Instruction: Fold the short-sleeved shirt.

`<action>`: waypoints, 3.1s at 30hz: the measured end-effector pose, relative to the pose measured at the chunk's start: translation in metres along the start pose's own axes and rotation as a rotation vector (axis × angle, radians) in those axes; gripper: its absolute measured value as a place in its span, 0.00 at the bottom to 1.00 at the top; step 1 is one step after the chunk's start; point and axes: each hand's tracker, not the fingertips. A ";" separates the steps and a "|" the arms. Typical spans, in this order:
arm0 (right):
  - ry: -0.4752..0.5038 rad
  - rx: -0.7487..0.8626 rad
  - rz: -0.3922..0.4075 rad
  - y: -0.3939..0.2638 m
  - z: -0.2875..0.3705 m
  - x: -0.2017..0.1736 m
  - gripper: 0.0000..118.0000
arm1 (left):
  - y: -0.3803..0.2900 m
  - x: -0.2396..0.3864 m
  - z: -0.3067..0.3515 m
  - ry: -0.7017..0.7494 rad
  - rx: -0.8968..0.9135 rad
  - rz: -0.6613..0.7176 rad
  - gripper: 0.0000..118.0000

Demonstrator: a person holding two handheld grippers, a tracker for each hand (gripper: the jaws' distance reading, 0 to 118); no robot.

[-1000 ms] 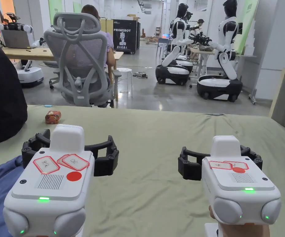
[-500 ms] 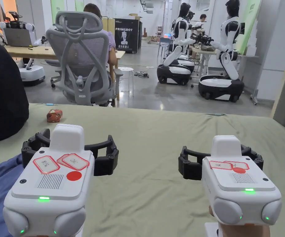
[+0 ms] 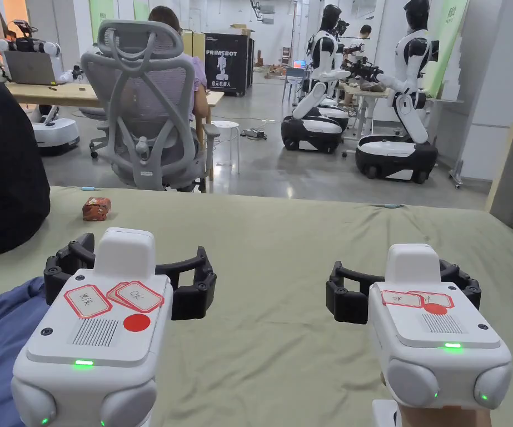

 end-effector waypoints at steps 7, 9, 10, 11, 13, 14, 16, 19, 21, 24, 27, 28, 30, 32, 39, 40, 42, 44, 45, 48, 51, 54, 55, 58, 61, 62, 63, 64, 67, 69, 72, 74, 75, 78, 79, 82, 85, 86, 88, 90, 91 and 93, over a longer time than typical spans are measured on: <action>-0.040 -0.012 0.029 -0.002 0.004 0.003 0.00 | -0.001 -0.001 -0.001 -0.027 0.008 0.026 0.00; -0.027 0.011 0.015 -0.002 0.012 0.007 0.00 | -0.004 -0.003 -0.005 -0.005 0.010 0.018 0.00; 0.022 0.011 -0.020 0.000 0.016 0.010 0.00 | -0.005 -0.006 -0.007 -0.019 0.001 0.026 0.00; 0.022 -0.002 -0.020 0.001 0.015 0.011 0.00 | -0.005 -0.008 -0.010 -0.028 -0.008 0.035 0.00; 0.003 -0.004 0.010 0.001 0.013 0.008 0.00 | -0.012 -0.017 -0.019 -0.005 -0.014 0.032 0.00; 0.003 -0.002 0.009 0.002 0.012 0.006 0.00 | -0.012 -0.022 -0.020 0.000 -0.017 0.031 0.00; 0.045 -0.003 0.000 0.005 0.008 -0.007 0.00 | -0.010 -0.031 -0.013 0.023 -0.019 0.023 0.00; 0.154 -0.003 0.020 0.009 -0.002 -0.051 0.00 | -0.011 -0.063 -0.005 0.119 -0.036 -0.006 0.00; 0.234 0.008 0.043 0.014 -0.008 -0.090 0.00 | -0.012 -0.089 0.009 0.197 -0.047 -0.010 0.00; 0.383 0.018 0.051 0.022 -0.012 -0.150 0.00 | -0.015 -0.133 0.026 0.319 -0.076 -0.014 0.00; 0.499 0.026 0.069 0.027 -0.013 -0.202 0.00 | -0.023 -0.175 0.042 0.440 -0.102 -0.023 0.00; 0.515 0.025 0.073 0.027 -0.013 -0.211 0.00 | -0.026 -0.183 0.047 0.458 -0.113 -0.012 0.00; 0.549 0.017 0.066 0.028 -0.015 -0.230 0.00 | -0.035 -0.199 0.052 0.485 -0.157 -0.009 0.00; 0.578 0.006 0.061 0.027 -0.021 -0.241 0.00 | -0.044 -0.203 0.049 0.487 -0.188 -0.030 0.00; 0.606 -0.046 0.086 0.012 -0.052 -0.255 0.00 | -0.081 -0.209 -0.027 0.334 -0.367 0.015 0.00; 0.608 -0.058 0.089 0.009 -0.057 -0.256 0.00 | -0.090 -0.208 -0.050 0.294 -0.405 0.029 0.00; 0.608 -0.080 0.096 0.003 -0.070 -0.257 0.00 | -0.109 -0.212 -0.099 0.205 -0.493 0.075 0.00; 0.599 -0.103 0.106 -0.003 -0.081 -0.257 0.00 | -0.130 -0.214 -0.150 0.138 -0.608 0.118 0.00; 0.601 -0.112 0.108 -0.005 -0.087 -0.256 0.00 | -0.140 -0.216 -0.174 0.108 -0.682 0.146 0.00; 0.591 -0.139 0.120 -0.011 -0.107 -0.255 0.00 | -0.172 -0.212 -0.242 -0.018 -0.898 0.215 0.00; 0.583 -0.163 0.113 -0.016 -0.125 -0.250 0.00 | -0.187 -0.199 -0.282 -0.049 -0.939 0.184 0.00; 0.570 -0.180 0.114 -0.021 -0.141 -0.247 0.00 | -0.195 -0.187 -0.305 -0.087 -0.917 0.226 0.54; 0.568 -0.188 0.114 -0.024 -0.143 -0.244 0.00 | -0.202 -0.182 -0.314 -0.093 -0.932 0.207 0.99; 0.557 -0.203 0.121 -0.031 -0.151 -0.237 0.00 | -0.227 -0.170 -0.327 -0.077 -0.975 0.045 0.68; 0.546 -0.217 0.123 -0.039 -0.154 -0.223 0.00 | -0.258 -0.183 -0.316 -0.092 -0.976 0.102 0.54; 0.537 -0.223 0.123 -0.041 -0.155 -0.219 0.00 | -0.253 -0.191 -0.314 -0.097 -0.974 0.144 0.47; 0.529 -0.229 0.122 -0.043 -0.154 -0.213 0.00 | -0.247 -0.195 -0.314 -0.081 -0.994 0.179 0.20; 0.525 -0.235 0.114 -0.045 -0.154 -0.207 0.00 | -0.243 -0.202 -0.320 -0.048 -0.991 0.200 0.00; 0.508 -0.247 0.081 -0.045 -0.151 -0.186 0.00 | -0.231 -0.206 -0.316 -0.043 -0.986 0.259 0.00; 0.486 -0.237 0.070 -0.043 -0.147 -0.169 0.00 | -0.207 -0.186 -0.315 -0.015 -0.928 0.163 0.00; 0.441 -0.227 0.045 -0.038 -0.141 -0.136 0.00 | -0.148 -0.152 -0.311 -0.099 -0.802 0.236 0.00; 0.399 -0.214 0.022 -0.033 -0.136 -0.111 0.00 | -0.116 -0.110 -0.313 -0.148 -0.782 0.116 0.00; 0.377 -0.205 0.008 -0.030 -0.132 -0.097 0.00 | -0.102 -0.090 -0.313 -0.188 -0.754 0.104 0.00; 0.306 -0.185 -0.016 -0.024 -0.120 -0.052 0.00 | -0.068 -0.037 -0.321 -0.315 -0.668 0.183 0.00; 0.271 -0.178 -0.021 -0.023 -0.116 -0.036 0.00 | -0.053 -0.011 -0.321 -0.370 -0.641 0.200 0.00; 0.192 -0.169 -0.043 -0.021 -0.103 0.012 0.00 | -0.011 0.077 -0.312 -0.527 -0.561 0.166 0.00; 0.099 -0.164 -0.055 -0.023 -0.088 0.061 0.00 | 0.019 0.170 -0.300 -0.693 -0.515 0.125 0.00; 0.073 -0.166 -0.059 -0.025 -0.085 0.074 0.00 | 0.020 0.200 -0.296 -0.730 -0.508 0.100 0.00; 0.025 -0.174 -0.067 -0.030 -0.077 0.100 0.00 | 0.013 0.251 -0.288 -0.800 -0.524 0.051 0.00; -0.022 -0.191 -0.067 -0.040 -0.071 0.124 0.00 | -0.017 0.301 -0.284 -0.826 -0.589 -0.052 0.00; -0.044 -0.204 -0.067 -0.045 -0.069 0.135 0.00 | -0.039 0.320 -0.284 -0.817 -0.628 -0.102 0.00; -0.074 -0.227 -0.075 -0.056 -0.065 0.152 0.00 | -0.095 0.347 -0.289 -0.782 -0.753 -0.145 0.00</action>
